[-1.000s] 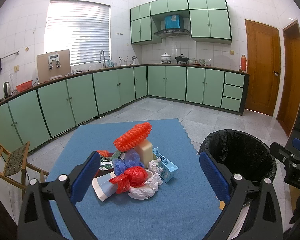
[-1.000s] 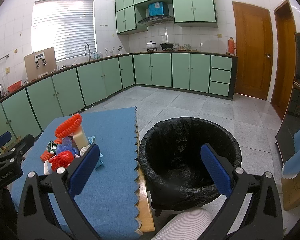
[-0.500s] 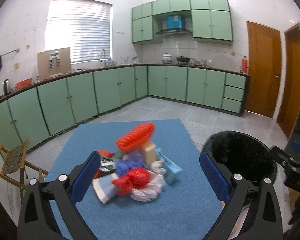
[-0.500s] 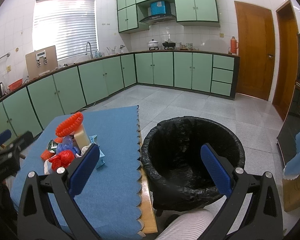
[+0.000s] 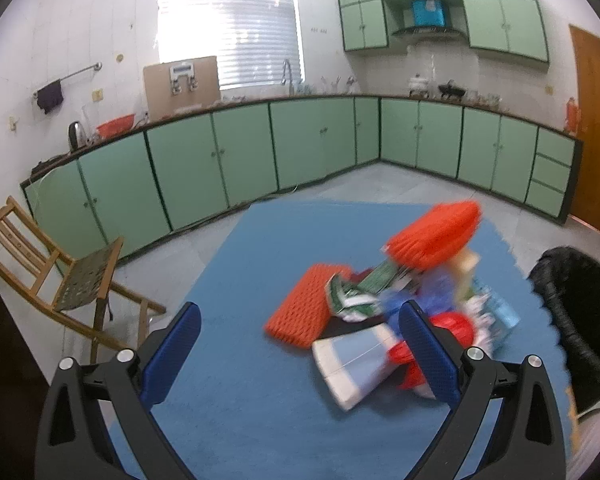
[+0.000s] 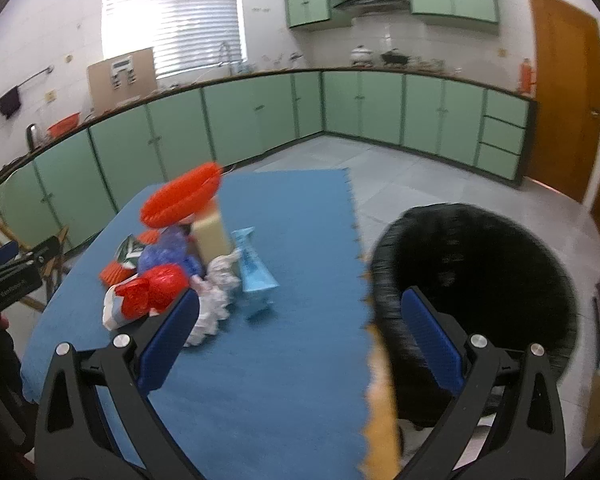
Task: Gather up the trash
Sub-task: 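Grasp the red plastic bag with the right gripper while the left gripper approaches the white paper cup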
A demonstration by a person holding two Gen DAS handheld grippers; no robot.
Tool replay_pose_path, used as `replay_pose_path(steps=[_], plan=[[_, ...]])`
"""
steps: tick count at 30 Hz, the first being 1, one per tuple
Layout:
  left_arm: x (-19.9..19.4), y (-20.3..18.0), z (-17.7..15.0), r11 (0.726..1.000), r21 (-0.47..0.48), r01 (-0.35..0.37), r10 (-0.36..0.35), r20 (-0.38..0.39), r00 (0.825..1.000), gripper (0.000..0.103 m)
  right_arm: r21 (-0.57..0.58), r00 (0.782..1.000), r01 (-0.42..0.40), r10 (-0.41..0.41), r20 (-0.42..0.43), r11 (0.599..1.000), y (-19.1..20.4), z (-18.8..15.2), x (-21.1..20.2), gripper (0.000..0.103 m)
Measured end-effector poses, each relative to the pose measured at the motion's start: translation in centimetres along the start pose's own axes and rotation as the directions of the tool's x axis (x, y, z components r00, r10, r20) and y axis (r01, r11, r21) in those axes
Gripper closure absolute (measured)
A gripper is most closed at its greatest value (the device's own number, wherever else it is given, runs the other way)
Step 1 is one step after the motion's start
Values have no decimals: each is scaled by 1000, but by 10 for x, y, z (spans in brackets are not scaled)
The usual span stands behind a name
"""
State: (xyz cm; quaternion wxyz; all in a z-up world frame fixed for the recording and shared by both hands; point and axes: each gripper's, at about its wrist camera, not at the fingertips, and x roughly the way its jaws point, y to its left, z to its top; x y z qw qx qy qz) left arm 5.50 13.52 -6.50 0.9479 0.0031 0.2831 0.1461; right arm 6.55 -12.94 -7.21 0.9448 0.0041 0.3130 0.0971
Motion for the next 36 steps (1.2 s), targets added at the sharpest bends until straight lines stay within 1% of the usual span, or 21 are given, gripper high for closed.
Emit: replay_pose_path(steps=[3,5,6,9,15,21,23,24,25,26,28,30,33,36], plan=[[16,5,-8,1000,8,-10,10,-33,999,9,-24,999,-30,29,-34,999,16,-4,24,9],[24,9,-15,1000,17,-11,12,-60,998,12,-40,997,-47,44,-58,998,29,-6,37,18],[29,10,-18,1000,21,-10,11,-72,997,13,-43,996,-60,57,-66,997,33,-8,43,20],[39,15,-28,999,31,-18,22,-105,994,14,-54,992,-104,100,-73,993,50,-8,57,21],[52,26,-33,999,17,-38,39,-126,991,14,-112,982,-171,160,-100,979,85,-1,81,23],[56,35,-32,999,10,-48,49,-127,991,14,-147,972,-210,190,-140,967,109,1,104,33],[56,36,-31,999,6,-47,47,-128,991,14,-143,964,-232,209,-163,962,111,-1,110,47],[56,36,-30,999,5,-47,47,-126,991,14,-135,958,-247,222,-179,959,112,-2,113,52],[56,38,-29,999,4,-46,47,-123,991,14,-127,952,-265,239,-190,956,111,-3,114,62],[56,37,-29,999,4,-47,47,-121,992,14,-117,946,-283,257,-197,952,109,-4,113,63],[57,35,-28,999,5,-40,40,-123,992,14,-124,948,-287,264,-176,950,109,-3,107,66],[56,33,-28,1000,2,-31,31,-128,991,14,-136,951,-291,272,-146,947,107,0,98,66],[54,25,-29,1000,9,-13,14,-130,991,14,-109,950,-305,294,-105,946,98,7,85,66],[52,16,-31,1000,18,3,-1,-128,992,14,-102,958,-283,277,-71,954,85,10,72,67]])
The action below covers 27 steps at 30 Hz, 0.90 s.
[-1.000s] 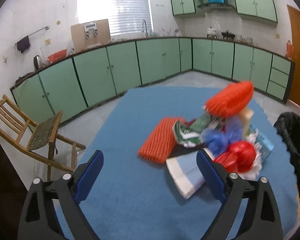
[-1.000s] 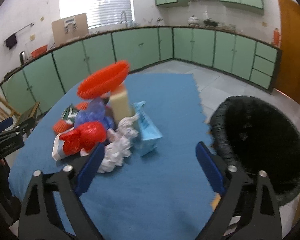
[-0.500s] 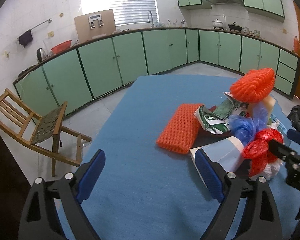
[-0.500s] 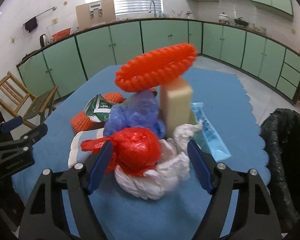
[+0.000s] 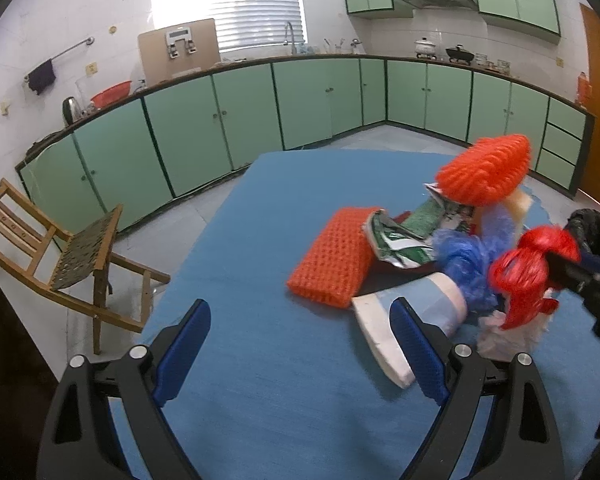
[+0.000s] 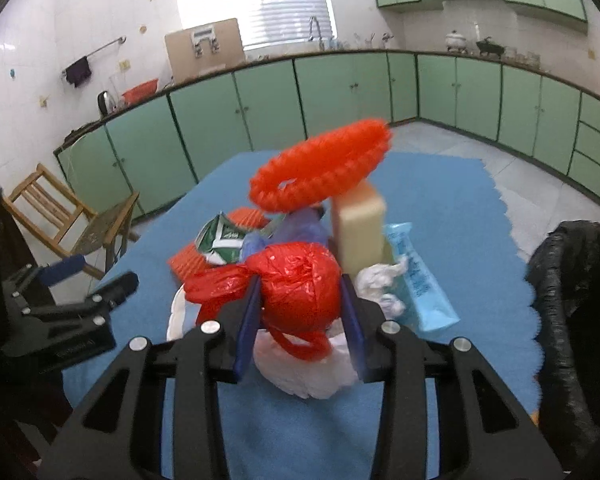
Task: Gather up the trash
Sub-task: 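Grasp the red plastic bag with the right gripper while the left gripper approaches the white paper cup, then grasp the white paper cup with the left gripper while the right gripper lifts the red bag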
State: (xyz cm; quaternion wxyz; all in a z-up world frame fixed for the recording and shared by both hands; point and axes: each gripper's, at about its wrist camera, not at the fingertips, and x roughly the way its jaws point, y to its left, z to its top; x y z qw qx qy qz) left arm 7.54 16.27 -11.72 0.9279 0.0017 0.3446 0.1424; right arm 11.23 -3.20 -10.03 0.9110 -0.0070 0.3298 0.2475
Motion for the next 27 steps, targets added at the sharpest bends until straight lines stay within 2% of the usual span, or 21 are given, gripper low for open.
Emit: replay_pose_path(steps=[5,10,18,27], plan=[[2,-18,-4,999,8,39,-39,-21,999,14,-9,996,88,-88,15,996,-17,-10,-18,66],[7,-40,-6,998,6,64,-63,-35,997,8,20,993,119,-119,7,993,-37,-20,-24,66],[32,-62,-3,999,-14,52,-53,-83,995,6,45,992,125,-124,-13,991,-51,-32,-21,66],[53,-69,-3,998,-32,58,-62,-148,987,6,51,992,121,-120,-23,991,-52,-33,-20,66]])
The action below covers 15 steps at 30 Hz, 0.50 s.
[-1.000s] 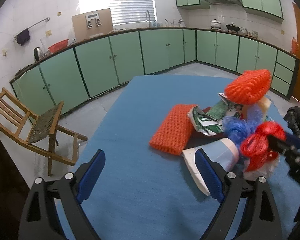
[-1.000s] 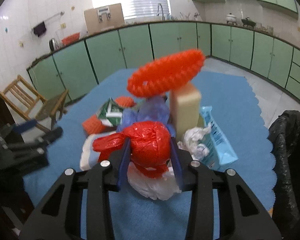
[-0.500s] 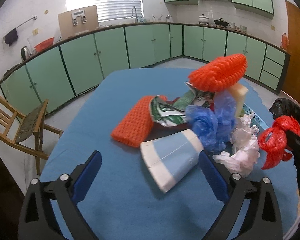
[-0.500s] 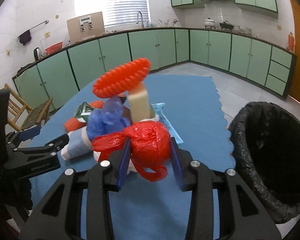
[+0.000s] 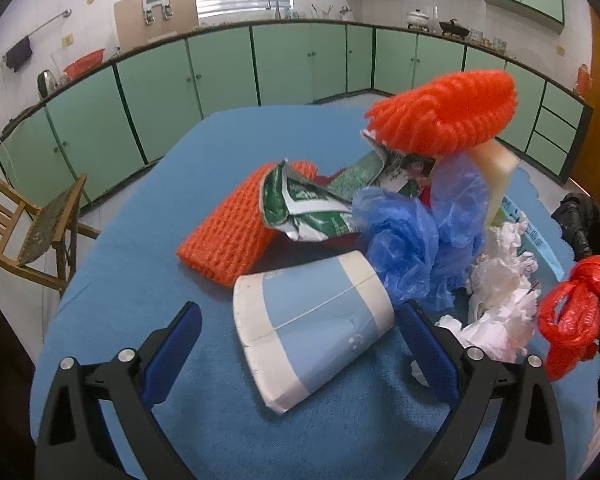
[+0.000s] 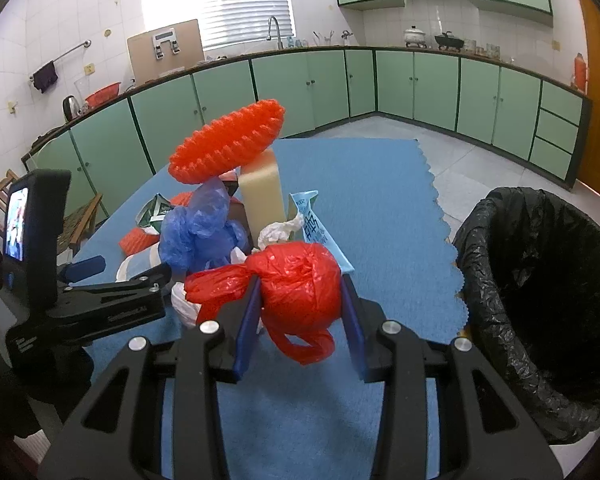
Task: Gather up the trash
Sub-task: 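Grasp the white paper cup with the left gripper while the right gripper lifts the red bag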
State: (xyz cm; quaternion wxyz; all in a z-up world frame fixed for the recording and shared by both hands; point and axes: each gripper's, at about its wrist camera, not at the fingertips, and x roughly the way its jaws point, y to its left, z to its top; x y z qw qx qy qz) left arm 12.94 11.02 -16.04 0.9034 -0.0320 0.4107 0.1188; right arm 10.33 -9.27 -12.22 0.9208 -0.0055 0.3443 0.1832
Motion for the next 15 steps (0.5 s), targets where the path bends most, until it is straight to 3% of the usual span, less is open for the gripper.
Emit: replay_pose_path(steps=[4,6,15], plan=[[6,8,-4,999,-23,40,-41,-27,999,8,12,1000,0,0,-7,1000,-2,0,0,65],[3,11,-5,997,-22,79,-79,-28,996,21,11,1000,1,0,-10,1000,-1,0,0,65],[-25,29,-9,994,-19,107,-107,10,994,24,-8,1000,-2,3,12,1000,4,4,-9,65]])
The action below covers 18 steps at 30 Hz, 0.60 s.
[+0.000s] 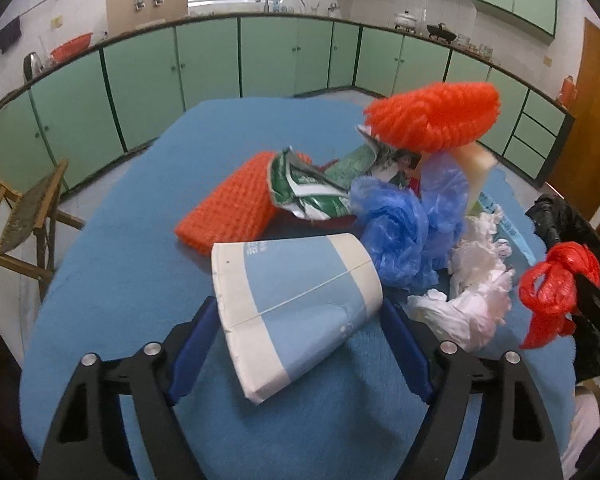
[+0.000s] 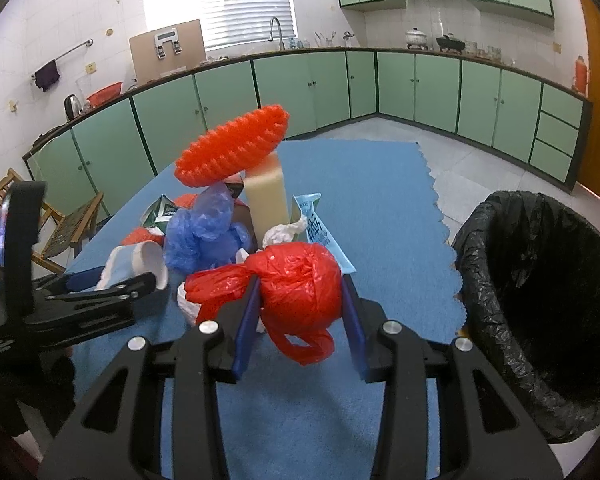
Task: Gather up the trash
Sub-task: 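Grasp the white paper cup with the left gripper while the right gripper lifts the red bag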
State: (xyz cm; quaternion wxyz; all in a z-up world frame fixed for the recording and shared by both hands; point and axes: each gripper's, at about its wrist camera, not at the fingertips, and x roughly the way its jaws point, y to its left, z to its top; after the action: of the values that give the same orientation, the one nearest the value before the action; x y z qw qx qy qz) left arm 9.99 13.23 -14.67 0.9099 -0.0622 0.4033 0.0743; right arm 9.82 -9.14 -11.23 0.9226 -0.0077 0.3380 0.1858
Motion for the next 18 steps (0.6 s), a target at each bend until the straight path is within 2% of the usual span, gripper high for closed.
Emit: replay_pose_path(steps=[6,11,18], plan=[[-35,-4,9,1000,11,5,-6,70,998,24,23,999,-9,9,39,1000,-5,7,-16,65],[-57,-25,24,997,63,41,-49,135,990,24,49,997,-2,-1,72,999,-15,17,-35,65],[-67,-67,40,985,133,110,-132,170,977,24,91,988,76,-88,125,993,-51,23,-67,65]])
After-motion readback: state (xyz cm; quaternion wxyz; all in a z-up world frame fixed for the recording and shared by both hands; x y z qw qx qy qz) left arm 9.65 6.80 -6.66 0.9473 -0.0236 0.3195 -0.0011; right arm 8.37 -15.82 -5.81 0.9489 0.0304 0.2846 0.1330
